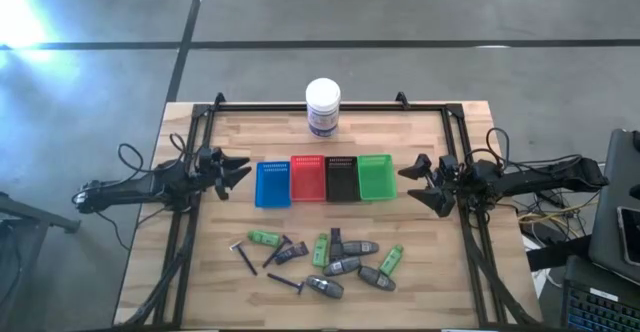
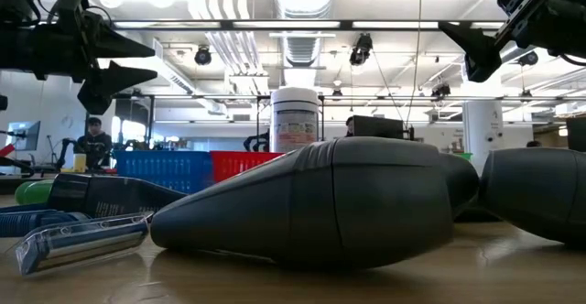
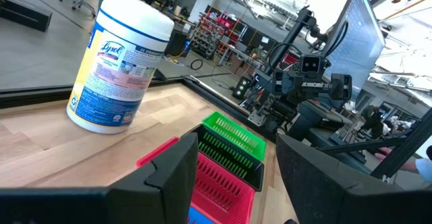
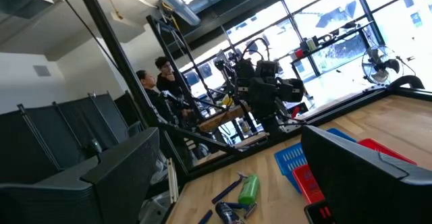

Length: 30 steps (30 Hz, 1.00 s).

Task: Pick & Place Travel size toiletries

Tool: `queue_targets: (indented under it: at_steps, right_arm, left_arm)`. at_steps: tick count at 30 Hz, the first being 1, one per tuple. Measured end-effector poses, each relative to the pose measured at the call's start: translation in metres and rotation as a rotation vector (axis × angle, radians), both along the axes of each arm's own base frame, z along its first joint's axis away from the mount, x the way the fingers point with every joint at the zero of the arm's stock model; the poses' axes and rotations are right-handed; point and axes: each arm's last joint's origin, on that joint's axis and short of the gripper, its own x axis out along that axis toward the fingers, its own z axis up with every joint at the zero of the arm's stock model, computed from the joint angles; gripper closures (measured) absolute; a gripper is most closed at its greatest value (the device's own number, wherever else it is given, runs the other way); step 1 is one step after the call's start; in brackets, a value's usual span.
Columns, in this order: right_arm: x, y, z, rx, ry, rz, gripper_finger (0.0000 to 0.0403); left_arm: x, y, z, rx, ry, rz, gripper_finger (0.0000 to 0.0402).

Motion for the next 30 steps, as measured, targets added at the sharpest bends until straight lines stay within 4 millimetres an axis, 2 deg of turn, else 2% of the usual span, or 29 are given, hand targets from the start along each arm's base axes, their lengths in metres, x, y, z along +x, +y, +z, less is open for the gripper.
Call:
queue_targets:
  at_steps: [30]
  right_arm:
    - [0.0000,0.0000,0.0000,0.000,0.000,0.000,0.0044]
  left_arm:
    - [0.0000,0.0000,0.0000,0.000,0.000,0.000,0.0195]
